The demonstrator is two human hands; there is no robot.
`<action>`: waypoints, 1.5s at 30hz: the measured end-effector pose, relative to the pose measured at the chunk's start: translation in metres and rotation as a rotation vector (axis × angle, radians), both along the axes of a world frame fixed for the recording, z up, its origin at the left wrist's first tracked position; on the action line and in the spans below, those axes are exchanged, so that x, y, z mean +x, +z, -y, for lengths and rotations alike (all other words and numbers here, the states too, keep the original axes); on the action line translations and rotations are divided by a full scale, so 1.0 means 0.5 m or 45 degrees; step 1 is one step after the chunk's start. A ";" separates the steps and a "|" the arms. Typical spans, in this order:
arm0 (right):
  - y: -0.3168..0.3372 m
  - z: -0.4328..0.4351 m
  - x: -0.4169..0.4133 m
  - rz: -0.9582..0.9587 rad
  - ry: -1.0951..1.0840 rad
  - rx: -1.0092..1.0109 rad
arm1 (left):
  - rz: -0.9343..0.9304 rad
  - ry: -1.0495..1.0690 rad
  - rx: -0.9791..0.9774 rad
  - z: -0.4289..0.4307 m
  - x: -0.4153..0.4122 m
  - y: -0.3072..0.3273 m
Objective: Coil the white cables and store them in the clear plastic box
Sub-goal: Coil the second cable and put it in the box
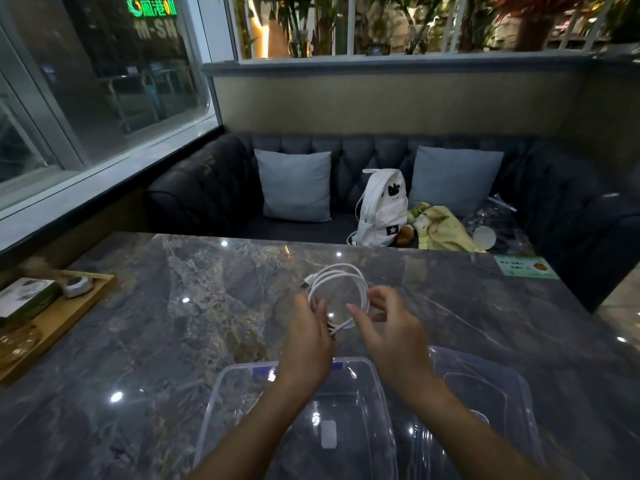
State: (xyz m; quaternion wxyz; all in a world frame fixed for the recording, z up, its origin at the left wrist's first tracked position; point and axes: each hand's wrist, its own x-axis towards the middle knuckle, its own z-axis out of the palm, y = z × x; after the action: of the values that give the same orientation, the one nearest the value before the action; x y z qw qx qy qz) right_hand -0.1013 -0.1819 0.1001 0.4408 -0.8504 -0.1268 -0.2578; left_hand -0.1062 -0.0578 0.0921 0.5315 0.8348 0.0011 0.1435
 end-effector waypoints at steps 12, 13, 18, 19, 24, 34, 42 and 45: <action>0.021 -0.006 0.022 -0.401 0.049 -0.048 | 0.108 0.185 0.317 0.009 -0.020 0.012; 0.023 -0.004 0.024 -0.459 0.094 -0.008 | 0.130 0.198 0.331 0.009 -0.019 0.015; 0.032 0.012 0.031 -0.637 0.286 -0.100 | 0.209 0.165 0.388 -0.004 -0.020 0.015; 0.030 0.013 0.031 -0.654 0.312 -0.139 | 0.156 0.150 0.404 -0.010 -0.015 0.013; 0.014 0.019 0.036 -0.645 0.298 -0.089 | -0.182 -0.119 0.230 -0.035 0.010 0.008; 0.006 0.019 0.022 0.464 0.201 -0.844 | -0.550 -0.434 -0.554 -0.040 0.002 0.021; 0.010 0.004 0.018 -0.382 0.014 0.624 | -0.582 -0.482 -0.621 -0.031 -0.001 0.034; 0.015 0.004 0.026 -0.654 0.049 1.042 | -0.582 -0.500 -0.614 -0.028 -0.002 0.030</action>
State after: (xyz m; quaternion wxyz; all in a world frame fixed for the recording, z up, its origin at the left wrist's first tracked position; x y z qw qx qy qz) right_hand -0.0882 -0.1840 0.1075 0.7609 -0.6408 0.0823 -0.0601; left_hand -0.1073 -0.0438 0.1071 0.7159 0.6807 -0.0066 -0.1550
